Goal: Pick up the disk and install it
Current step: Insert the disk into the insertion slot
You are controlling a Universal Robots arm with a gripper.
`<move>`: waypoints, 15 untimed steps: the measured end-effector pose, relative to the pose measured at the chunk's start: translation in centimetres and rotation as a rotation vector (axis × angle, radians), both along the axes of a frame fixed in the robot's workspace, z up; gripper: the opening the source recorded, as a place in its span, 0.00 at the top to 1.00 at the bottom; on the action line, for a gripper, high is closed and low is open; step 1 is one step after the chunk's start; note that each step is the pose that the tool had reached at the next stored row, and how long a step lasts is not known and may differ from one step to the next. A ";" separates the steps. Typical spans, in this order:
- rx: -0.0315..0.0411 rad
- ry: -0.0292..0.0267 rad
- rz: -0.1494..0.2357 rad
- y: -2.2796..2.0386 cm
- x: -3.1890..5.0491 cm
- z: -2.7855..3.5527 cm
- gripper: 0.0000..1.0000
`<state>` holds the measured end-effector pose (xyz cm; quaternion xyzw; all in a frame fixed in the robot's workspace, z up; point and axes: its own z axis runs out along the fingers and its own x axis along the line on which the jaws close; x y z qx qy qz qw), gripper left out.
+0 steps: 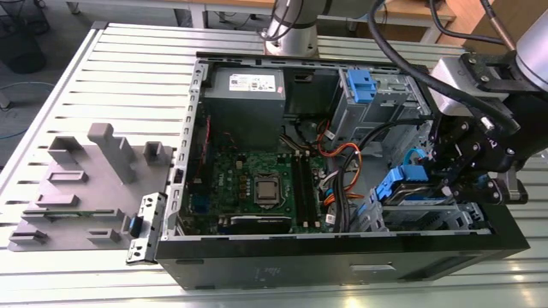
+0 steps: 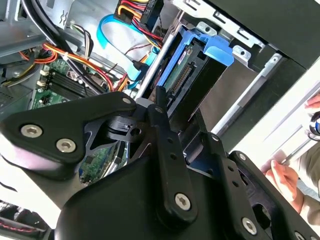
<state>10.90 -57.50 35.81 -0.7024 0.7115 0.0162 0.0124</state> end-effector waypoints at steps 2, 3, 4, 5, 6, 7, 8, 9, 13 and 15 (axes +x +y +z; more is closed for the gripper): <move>0.0001 0.0000 0.000 0.00 0.00 -0.38 0.65; -0.0001 0.0000 0.000 0.00 0.00 -0.55 0.65; -0.0001 0.0000 0.000 0.00 0.00 -0.73 0.65; 0.0000 0.0000 0.000 0.00 0.00 -0.91 0.65; 0.0000 0.0000 0.000 0.00 0.00 -1.09 0.65; 0.0000 0.0000 0.000 0.00 0.00 -1.29 0.65; 0.0000 0.0000 0.000 0.00 0.00 -1.46 0.65; 0.0001 0.0000 0.000 0.00 0.00 -1.50 0.65; -0.0001 0.0000 0.000 0.00 0.00 -1.50 0.65; -0.0001 -0.0001 0.000 0.00 0.00 -1.51 0.65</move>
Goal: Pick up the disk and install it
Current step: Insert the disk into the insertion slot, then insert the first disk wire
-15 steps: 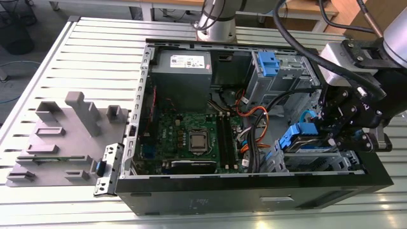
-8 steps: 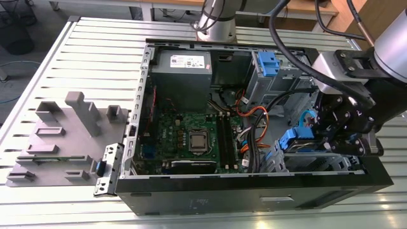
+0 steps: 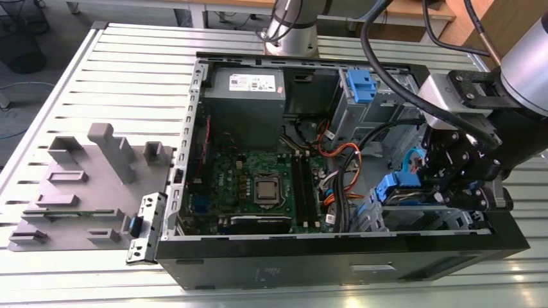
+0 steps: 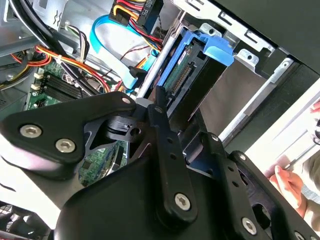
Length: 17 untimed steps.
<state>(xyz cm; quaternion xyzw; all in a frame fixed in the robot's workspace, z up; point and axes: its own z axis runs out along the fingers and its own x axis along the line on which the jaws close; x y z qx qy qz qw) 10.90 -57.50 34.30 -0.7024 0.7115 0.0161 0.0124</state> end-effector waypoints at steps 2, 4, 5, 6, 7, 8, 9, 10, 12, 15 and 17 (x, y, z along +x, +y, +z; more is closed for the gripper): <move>-0.0001 0.0001 0.000 0.00 0.00 0.00 0.58; 0.0000 0.0001 0.000 0.00 0.00 -0.01 0.58; 0.0001 0.0001 0.000 0.00 0.00 -0.01 0.58; 0.0001 0.0001 0.000 0.00 0.00 -0.01 0.58; 0.0001 0.0001 0.000 0.00 0.00 -0.02 0.58; 0.0001 0.0000 0.000 0.00 0.00 -0.02 0.58; 0.0002 0.0001 0.000 0.00 0.00 -0.01 0.58; 0.0001 0.0001 0.000 -0.01 0.00 0.04 0.58; 0.0000 0.0000 0.000 0.00 0.00 0.28 0.58; 0.0004 0.0001 0.000 0.00 0.00 0.43 0.58; 0.0002 0.0001 0.000 0.00 0.00 0.65 0.58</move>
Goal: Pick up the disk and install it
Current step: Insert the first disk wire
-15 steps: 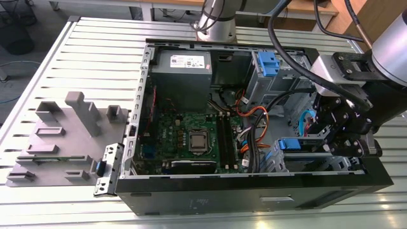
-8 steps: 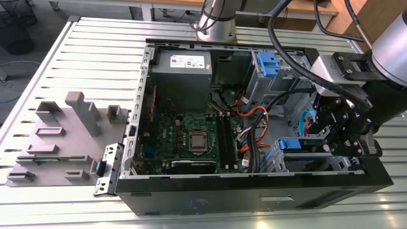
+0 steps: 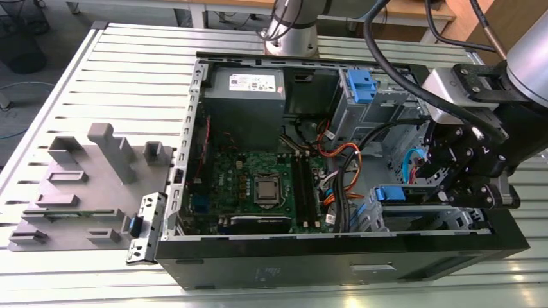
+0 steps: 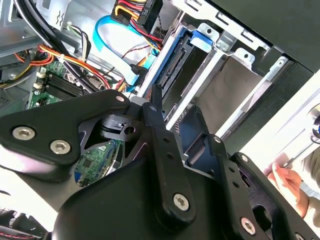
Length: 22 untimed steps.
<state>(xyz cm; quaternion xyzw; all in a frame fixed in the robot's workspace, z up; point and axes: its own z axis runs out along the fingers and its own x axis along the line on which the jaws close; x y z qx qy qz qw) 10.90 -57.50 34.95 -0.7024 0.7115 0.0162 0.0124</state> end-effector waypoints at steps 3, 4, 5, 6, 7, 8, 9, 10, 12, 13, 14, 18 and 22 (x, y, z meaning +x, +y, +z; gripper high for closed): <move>0.0000 0.0000 0.000 0.00 0.00 0.22 0.58; 0.0000 0.0000 0.000 0.00 0.00 0.23 0.58; -0.0002 0.0000 0.000 0.00 0.00 0.26 0.58; -0.0004 0.0000 0.000 0.00 0.00 0.30 0.58; -0.0001 0.0000 0.000 0.00 0.00 0.30 0.58; 0.0000 0.0000 0.000 0.00 0.00 0.30 0.58; 0.0000 0.0000 0.000 0.00 0.00 0.30 0.58; 0.0000 0.0000 0.000 0.00 0.00 0.30 0.58; -0.0001 0.0000 0.000 0.00 0.00 0.34 0.58; -0.0006 0.0000 0.000 0.00 0.00 0.48 0.58; -0.0003 0.0000 0.000 0.00 0.00 0.65 0.58; 0.0000 0.0000 0.000 0.00 0.00 1.26 0.58; 0.0001 0.0000 0.000 0.00 0.00 1.52 0.58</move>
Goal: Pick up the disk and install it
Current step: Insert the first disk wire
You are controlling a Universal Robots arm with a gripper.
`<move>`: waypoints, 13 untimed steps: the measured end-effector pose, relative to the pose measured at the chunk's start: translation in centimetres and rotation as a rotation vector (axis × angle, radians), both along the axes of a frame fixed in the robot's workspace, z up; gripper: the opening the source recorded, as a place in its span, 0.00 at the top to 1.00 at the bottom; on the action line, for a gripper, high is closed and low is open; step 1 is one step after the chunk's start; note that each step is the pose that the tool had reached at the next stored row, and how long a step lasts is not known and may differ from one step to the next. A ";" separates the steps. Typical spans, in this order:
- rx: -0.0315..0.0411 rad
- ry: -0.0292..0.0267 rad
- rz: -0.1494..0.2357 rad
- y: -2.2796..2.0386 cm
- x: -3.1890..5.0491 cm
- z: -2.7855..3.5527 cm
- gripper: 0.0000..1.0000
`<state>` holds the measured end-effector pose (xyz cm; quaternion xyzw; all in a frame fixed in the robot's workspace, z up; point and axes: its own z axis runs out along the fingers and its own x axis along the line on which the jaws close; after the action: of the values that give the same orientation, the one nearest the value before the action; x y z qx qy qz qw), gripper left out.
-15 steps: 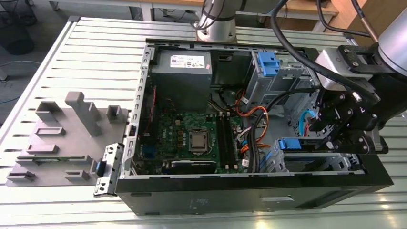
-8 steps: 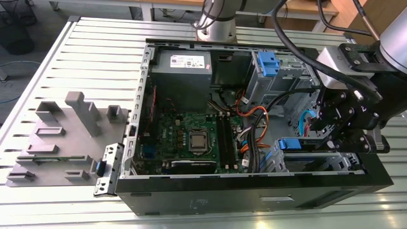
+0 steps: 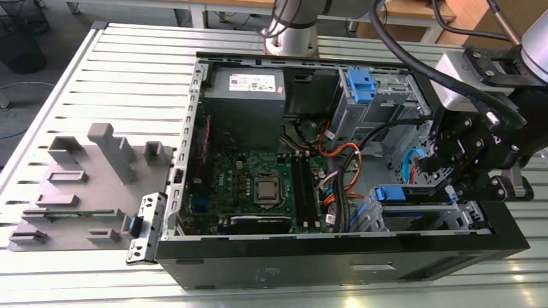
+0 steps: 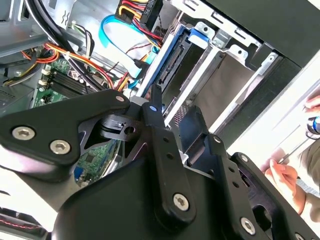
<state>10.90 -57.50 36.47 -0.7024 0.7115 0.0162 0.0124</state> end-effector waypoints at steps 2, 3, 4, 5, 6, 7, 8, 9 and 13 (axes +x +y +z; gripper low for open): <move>0.0001 0.0000 0.000 0.00 0.00 0.02 0.58; 0.0001 0.0000 0.000 0.04 0.00 0.03 0.58; -0.0001 0.0000 0.000 0.08 0.00 0.04 0.58; 0.0000 0.0000 0.000 0.10 0.00 0.04 0.58; 0.0002 0.0000 0.000 0.09 0.00 0.05 0.58; 0.0001 0.0000 0.000 0.09 0.00 0.12 0.58; 0.0000 0.0001 0.000 0.10 0.00 0.25 0.58; 0.0001 0.0000 0.000 0.10 0.00 0.43 0.58; 0.0005 0.0000 0.000 0.11 0.00 0.93 0.58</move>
<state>10.90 -57.40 37.40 -0.7024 0.7115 0.0164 0.0126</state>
